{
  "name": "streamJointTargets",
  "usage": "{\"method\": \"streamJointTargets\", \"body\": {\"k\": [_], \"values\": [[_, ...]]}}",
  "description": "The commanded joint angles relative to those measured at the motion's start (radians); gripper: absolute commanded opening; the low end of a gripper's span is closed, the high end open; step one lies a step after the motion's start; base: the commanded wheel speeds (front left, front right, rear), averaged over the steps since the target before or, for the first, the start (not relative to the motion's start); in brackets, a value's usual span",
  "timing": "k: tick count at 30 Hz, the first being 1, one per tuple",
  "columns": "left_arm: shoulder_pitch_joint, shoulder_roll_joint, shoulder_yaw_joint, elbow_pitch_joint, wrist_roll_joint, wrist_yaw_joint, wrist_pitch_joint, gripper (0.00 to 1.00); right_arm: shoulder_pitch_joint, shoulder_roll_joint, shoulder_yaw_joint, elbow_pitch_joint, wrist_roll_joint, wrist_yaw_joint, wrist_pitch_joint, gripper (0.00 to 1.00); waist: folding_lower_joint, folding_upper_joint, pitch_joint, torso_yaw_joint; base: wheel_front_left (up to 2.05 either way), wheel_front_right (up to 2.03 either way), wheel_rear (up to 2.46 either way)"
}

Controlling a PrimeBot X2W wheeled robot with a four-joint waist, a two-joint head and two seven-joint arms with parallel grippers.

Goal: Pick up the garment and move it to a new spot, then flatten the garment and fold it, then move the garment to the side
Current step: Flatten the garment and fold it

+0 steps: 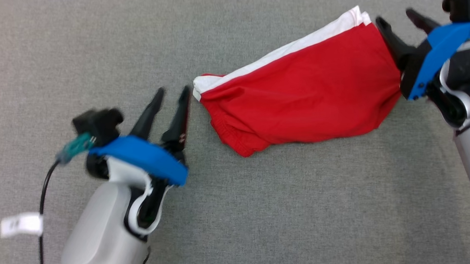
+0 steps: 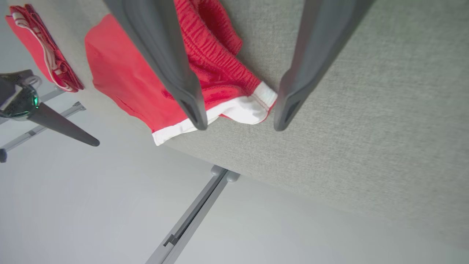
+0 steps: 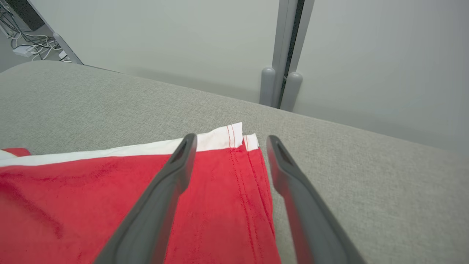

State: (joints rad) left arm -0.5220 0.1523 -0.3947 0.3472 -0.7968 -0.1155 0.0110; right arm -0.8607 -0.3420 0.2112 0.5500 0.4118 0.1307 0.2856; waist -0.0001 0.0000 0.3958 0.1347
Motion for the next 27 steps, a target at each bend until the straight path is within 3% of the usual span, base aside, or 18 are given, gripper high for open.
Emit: {"method": "streamJointTargets", "body": {"k": [1, 4, 7, 17, 22, 27], "values": [[0.027, 0.022, 0.003, 0.0, 0.02, -0.007, -0.048, 1.0, 0.024, -0.007, -0.011, 0.011, 0.009, 0.0, 0.001, 1.0, 0.0001, 0.0, -0.019, -0.011, 0.0, 0.0, 0.0], [0.068, 0.051, -0.009, 0.01, 0.088, -0.01, -0.198, 1.0, 0.048, 0.004, -0.04, 0.035, 0.03, 0.0, -0.003, 1.0, 0.0001, 0.0, -0.038, -0.009, 0.0, 0.0, 0.0], [0.104, 0.061, 0.011, 0.027, 0.157, -0.002, -0.266, 1.0, 0.062, 0.009, -0.061, 0.058, 0.038, 0.0, -0.004, 1.0, 0.0001, 0.0, -0.042, 0.001, 0.0, 0.0, 0.0], [0.238, -0.07, 0.255, -0.202, 0.416, 0.002, -0.276, 1.0, 0.019, 0.005, -0.149, 0.177, 0.007, 0.0, -0.004, 1.0, 0.0001, 0.0, 0.012, 0.074, 0.0, 0.0, 0.0], [0.281, -0.096, 0.294, -0.257, 0.474, -0.009, -0.276, 1.0, -0.016, -0.003, -0.207, 0.27, -0.071, 0.0, -0.004, 1.0, 0.0001, 0.0, 0.042, 0.119, 0.0, 0.0, 0.0], [0.295, -0.101, 0.306, -0.266, 0.493, -0.014, -0.276, 1.0, -0.012, 0.044, -0.228, 0.361, -0.122, 0.001, 0.039, 1.0, 0.0001, 0.0, 0.045, 0.135, 0.0, 0.0, 0.0]]}}
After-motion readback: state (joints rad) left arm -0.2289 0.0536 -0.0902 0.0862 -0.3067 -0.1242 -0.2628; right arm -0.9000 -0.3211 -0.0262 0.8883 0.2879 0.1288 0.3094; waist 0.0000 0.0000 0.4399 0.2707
